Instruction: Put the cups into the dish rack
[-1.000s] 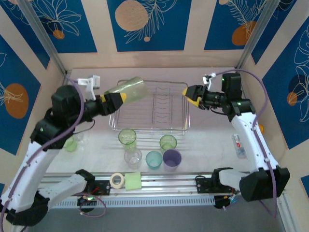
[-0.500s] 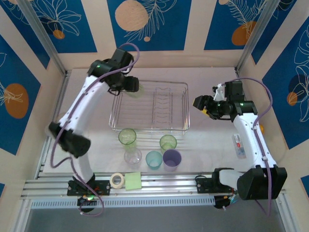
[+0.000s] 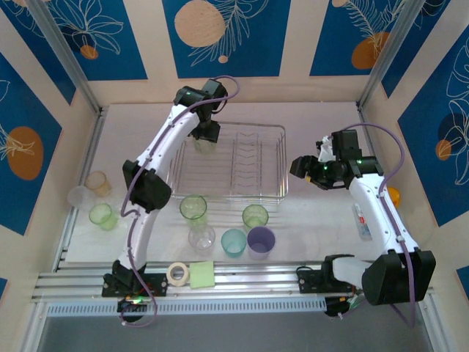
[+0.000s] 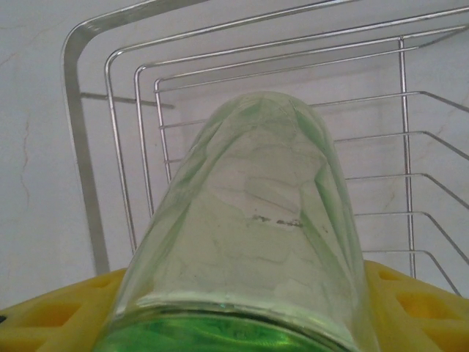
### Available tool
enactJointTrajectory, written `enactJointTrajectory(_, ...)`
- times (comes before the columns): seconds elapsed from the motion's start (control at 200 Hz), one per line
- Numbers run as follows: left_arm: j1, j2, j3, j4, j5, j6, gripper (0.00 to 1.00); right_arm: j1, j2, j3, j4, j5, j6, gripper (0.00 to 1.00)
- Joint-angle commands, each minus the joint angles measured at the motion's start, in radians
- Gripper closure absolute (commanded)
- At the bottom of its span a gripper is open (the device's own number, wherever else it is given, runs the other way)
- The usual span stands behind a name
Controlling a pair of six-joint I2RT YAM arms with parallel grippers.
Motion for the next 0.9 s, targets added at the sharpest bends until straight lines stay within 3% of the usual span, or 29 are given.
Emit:
enactJointTrajectory(0.0, 0.029, 0.04, 0.087, -0.033, 0.018, 0.018, 1.0, 0.028, 0.004, -0.008, -0.014, 0.033, -0.023, 0.3)
enactJointTrajectory(0.25, 0.077, 0.077, 0.091, -0.044, 0.035, 0.038, 1.0, 0.062, 0.065, 0.018, -0.043, 0.108, -0.066, 0.31)
enactJointTrajectory(0.896, 0.129, 0.125, 0.091, -0.041, 0.069, 0.069, 0.99, 0.138, 0.135, 0.037, -0.03, 0.132, -0.058, 0.3)
